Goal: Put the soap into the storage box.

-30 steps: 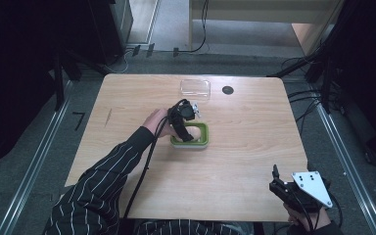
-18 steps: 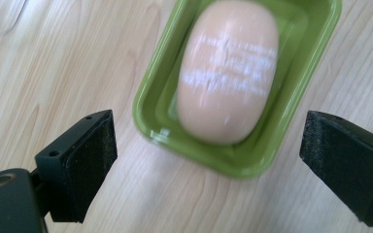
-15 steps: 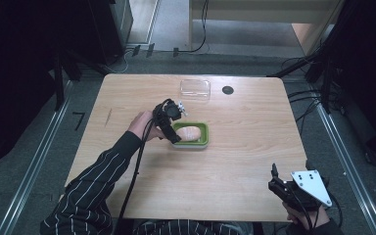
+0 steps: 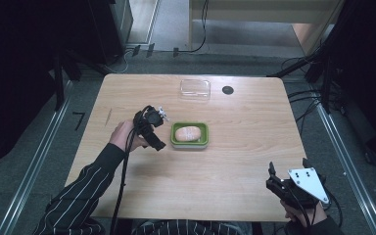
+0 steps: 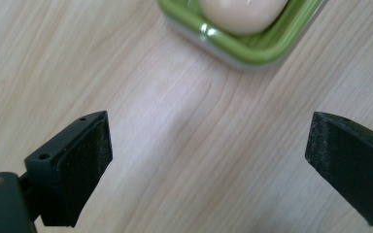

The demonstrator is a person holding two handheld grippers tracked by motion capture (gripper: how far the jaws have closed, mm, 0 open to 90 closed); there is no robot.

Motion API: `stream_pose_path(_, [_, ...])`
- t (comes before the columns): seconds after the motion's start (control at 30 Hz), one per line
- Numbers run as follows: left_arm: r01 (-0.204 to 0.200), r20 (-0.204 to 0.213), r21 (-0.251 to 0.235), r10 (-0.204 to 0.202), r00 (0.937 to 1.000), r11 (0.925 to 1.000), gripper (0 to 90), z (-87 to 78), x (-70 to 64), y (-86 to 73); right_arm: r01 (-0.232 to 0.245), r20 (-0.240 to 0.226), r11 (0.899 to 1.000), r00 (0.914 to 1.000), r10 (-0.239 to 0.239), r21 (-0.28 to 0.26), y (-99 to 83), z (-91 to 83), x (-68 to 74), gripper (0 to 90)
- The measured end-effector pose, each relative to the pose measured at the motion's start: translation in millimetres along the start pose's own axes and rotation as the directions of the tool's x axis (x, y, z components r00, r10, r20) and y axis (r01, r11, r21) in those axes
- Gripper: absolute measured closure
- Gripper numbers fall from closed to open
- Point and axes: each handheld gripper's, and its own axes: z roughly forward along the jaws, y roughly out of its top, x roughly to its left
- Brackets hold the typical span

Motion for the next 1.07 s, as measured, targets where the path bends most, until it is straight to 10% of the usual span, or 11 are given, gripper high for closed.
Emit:
stream_pose_path(0.57, [0.115, -0.05, 0.022, -0.114, 0.9922, 0.9931, 1.9, -8.6, -8.5, -68.0, 0.012, -0.029, 1.0, 0.9995, -0.013, -0.015, 4.5, 6.0, 5.3, 13.6])
stream_pose_path(1.07, [0.193, -0.007, 0.047, -0.193, 0.9811, 0.98, 0.0, -3.1, -3.4, -116.0, 0.013, -0.041, 1.0, 0.9991, -0.014, -0.017, 6.3, 9.7, 8.5, 13.6])
